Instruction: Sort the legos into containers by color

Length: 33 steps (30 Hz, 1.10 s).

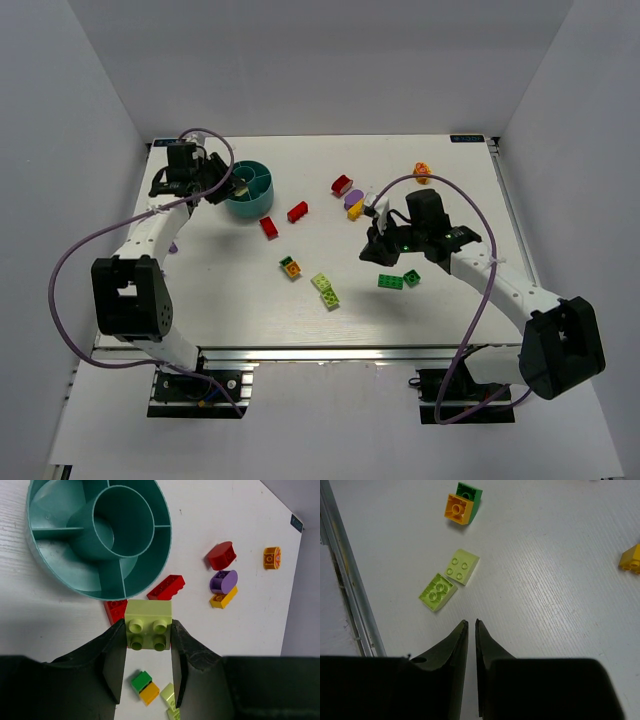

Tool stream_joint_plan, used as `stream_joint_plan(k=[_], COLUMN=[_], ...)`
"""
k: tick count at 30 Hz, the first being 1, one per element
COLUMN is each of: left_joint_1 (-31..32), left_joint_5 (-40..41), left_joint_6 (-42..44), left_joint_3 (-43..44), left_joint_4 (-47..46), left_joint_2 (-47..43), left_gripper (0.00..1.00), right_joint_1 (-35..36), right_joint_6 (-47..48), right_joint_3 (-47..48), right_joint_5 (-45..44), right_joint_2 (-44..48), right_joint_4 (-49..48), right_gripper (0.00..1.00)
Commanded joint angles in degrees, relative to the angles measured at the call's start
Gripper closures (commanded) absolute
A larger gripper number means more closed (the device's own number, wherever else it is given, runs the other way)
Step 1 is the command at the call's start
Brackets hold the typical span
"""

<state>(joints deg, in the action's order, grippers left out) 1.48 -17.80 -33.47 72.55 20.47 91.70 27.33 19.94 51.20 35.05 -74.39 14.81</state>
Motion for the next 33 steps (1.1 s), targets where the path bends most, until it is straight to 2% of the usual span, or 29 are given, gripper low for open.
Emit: stream_joint_plan(k=[1, 8, 16, 23, 27, 33], left_joint_1=[-0.16, -0.33, -1.39, -1.39, -1.39, -1.39], left_joint_5=[1.01, 0.84, 4.09, 4.44, 6.11, 8.75], left_joint_6=[-1.59, -3.52, -3.18, 3.14, 7.53, 15.80], left_joint_3=[1.72, 1.10, 0.48, -0.48, -6.78, -17.61], left_joint_4=[-3.94, -9.74, -11.41, -12.64, -16.41, -30.65], left_joint_2=[0.23, 3.22, 3.92, 4.72, 1.47, -5.38], left_gripper=[0.82, 0.78, 0.77, 0.76, 0.76, 0.78], right_joint_1=[-0.61, -1.32, -1.84, -2.02, -2.20, -2.28], right_joint_6=[0.01, 0.36, 0.62, 1.24, 1.41, 1.94], right_joint_3=[-0.13, -0.75, -0.40, 0.57, 0.83, 1.36], right_joint_5=[0.46, 0.46, 0.55, 0.72, 0.99, 1.34], right_joint_2=[1.97, 2.14, 1.53, 0.65, 0.39, -0.23], right_joint_4=[-1.71, -1.54, -1.27, -0.48, -0.22, 0.40], right_gripper=[0.83, 0.82, 0.82, 0.80, 0.80, 0.79])
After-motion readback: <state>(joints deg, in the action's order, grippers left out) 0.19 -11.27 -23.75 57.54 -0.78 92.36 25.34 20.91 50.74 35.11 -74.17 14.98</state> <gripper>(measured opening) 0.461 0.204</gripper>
